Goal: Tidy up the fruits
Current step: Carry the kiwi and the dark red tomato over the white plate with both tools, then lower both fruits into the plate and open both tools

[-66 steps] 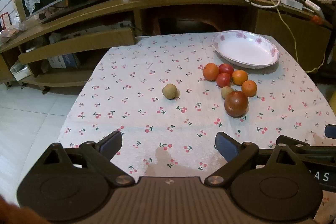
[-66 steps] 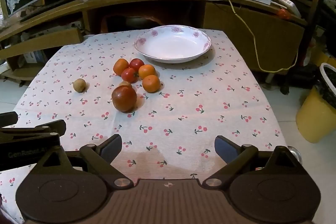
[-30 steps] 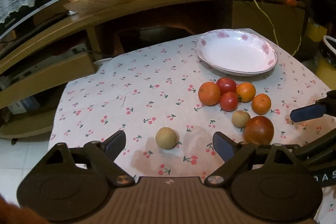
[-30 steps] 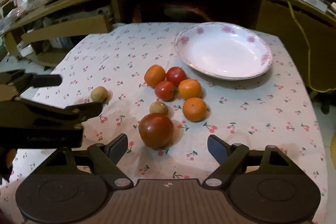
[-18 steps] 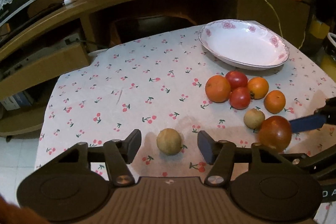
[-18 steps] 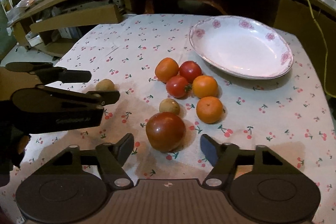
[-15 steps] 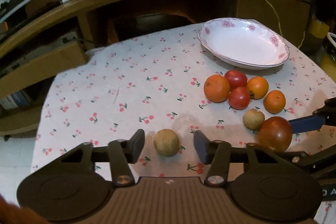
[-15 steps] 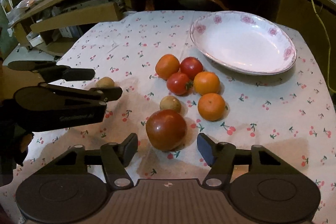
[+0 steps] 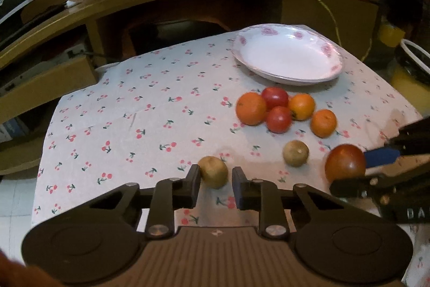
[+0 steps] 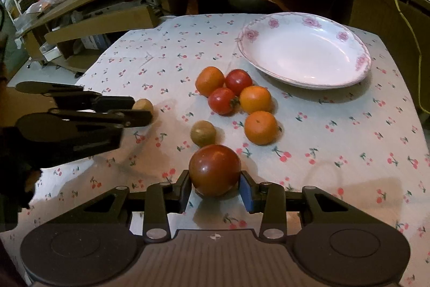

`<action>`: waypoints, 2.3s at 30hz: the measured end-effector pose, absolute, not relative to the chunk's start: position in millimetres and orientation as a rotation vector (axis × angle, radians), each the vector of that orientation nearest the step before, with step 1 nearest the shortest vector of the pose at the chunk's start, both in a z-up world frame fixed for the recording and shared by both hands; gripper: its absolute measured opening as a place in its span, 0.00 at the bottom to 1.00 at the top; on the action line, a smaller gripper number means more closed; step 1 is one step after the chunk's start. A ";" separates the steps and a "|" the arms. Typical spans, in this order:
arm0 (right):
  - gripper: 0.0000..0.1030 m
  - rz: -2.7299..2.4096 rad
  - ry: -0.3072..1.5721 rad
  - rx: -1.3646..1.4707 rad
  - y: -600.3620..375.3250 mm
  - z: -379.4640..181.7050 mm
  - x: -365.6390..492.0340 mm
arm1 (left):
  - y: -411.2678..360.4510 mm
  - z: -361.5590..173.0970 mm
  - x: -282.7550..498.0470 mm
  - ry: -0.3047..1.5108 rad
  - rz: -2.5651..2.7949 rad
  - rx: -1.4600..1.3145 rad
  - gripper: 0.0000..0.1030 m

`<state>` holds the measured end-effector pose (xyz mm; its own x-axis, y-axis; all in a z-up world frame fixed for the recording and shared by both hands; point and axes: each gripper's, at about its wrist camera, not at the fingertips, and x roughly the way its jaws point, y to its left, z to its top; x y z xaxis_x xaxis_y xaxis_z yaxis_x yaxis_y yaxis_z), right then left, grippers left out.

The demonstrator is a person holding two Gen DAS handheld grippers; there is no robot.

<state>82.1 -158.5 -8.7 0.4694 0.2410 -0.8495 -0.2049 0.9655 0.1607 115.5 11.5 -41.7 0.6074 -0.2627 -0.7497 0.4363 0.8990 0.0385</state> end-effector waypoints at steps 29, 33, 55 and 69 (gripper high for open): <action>0.37 0.263 0.995 0.050 -172.1 12.7 76.0 | -37.9 -21.0 100.4 0.777 -0.453 0.245 0.29; 0.37 0.228 0.947 0.056 -182.1 27.9 78.9 | -49.0 -8.1 107.2 0.764 -0.452 0.226 0.29; 0.37 0.044 0.883 0.094 -232.9 16.8 167.6 | -99.4 -15.5 197.9 0.762 -0.465 0.197 0.29; 0.41 0.048 0.904 0.092 -238.0 4.6 181.1 | -102.2 -23.2 209.2 0.792 -0.475 0.174 0.31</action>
